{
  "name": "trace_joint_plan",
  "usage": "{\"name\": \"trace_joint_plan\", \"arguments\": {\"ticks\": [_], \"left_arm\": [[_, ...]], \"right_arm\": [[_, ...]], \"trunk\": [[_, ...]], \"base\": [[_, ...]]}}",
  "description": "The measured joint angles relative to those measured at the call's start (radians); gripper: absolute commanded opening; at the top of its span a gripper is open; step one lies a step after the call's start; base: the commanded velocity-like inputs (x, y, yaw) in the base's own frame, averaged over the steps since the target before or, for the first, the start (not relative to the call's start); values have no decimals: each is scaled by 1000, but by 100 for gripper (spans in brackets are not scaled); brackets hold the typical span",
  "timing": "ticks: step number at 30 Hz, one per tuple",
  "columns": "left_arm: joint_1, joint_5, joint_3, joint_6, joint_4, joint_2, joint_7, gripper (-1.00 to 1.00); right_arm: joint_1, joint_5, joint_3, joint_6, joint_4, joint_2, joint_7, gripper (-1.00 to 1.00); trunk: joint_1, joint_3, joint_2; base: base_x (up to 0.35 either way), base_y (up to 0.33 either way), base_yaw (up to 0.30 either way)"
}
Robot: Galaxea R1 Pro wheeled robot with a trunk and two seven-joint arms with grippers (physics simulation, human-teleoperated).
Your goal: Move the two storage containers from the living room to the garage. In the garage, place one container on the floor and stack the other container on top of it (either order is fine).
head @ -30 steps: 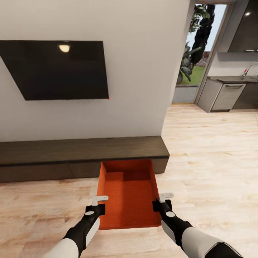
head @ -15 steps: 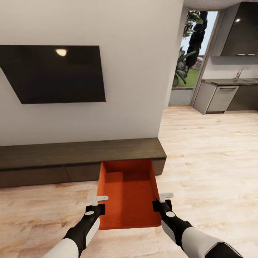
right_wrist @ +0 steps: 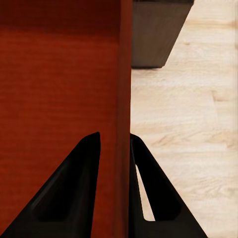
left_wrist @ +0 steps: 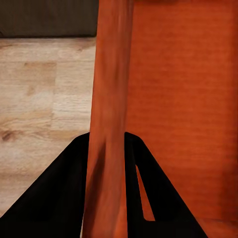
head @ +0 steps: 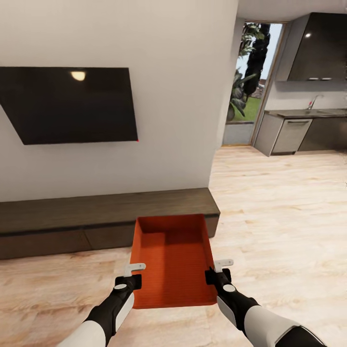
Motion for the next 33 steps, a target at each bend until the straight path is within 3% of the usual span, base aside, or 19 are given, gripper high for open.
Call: {"name": "trace_joint_plan", "arguments": {"ticks": [33], "left_arm": [[0,0,1,1,0,0,0,-100]], "right_arm": [[0,0,0,1,0,0,0,-100]], "trunk": [[0,51,0]], "base": [[0,0,-79]]}}
